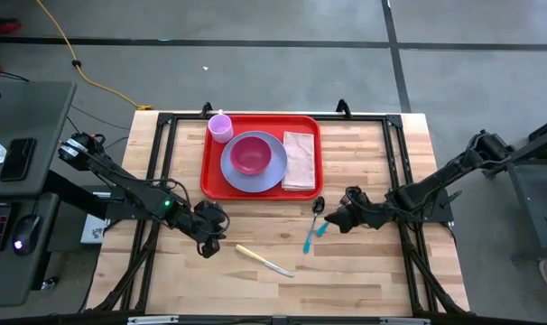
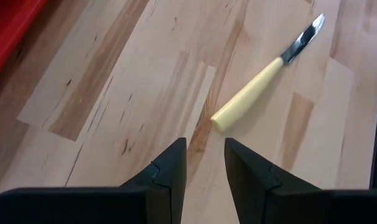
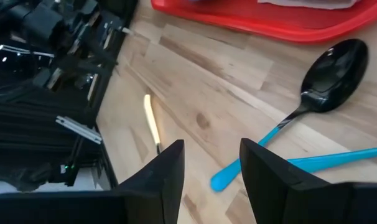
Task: Set up tray
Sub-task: Put the blue fork on the brown napkin
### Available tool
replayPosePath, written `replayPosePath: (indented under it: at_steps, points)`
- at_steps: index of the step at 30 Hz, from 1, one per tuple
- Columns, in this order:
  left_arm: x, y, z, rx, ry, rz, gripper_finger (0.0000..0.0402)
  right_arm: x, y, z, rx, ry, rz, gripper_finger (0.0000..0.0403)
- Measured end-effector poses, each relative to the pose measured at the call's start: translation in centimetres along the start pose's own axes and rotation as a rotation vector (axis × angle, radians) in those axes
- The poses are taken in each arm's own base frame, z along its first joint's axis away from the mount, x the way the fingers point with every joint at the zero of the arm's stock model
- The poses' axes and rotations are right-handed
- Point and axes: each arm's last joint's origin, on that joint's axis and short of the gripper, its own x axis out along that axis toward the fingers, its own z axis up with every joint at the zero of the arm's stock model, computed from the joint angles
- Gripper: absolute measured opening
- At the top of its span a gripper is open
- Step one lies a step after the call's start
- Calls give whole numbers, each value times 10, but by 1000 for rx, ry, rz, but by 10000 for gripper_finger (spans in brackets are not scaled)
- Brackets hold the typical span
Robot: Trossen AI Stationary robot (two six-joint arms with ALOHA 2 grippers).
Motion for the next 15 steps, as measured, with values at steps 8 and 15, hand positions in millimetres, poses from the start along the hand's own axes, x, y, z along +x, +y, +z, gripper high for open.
replayPosePath:
  at_steps: [8,15]
  points:
    - [0,1,-2,40,23,8,138,0,2,1,11,17,25,134]
    - [0,2,-2,68,28,7,138,0,5,0,29,70,61,134]
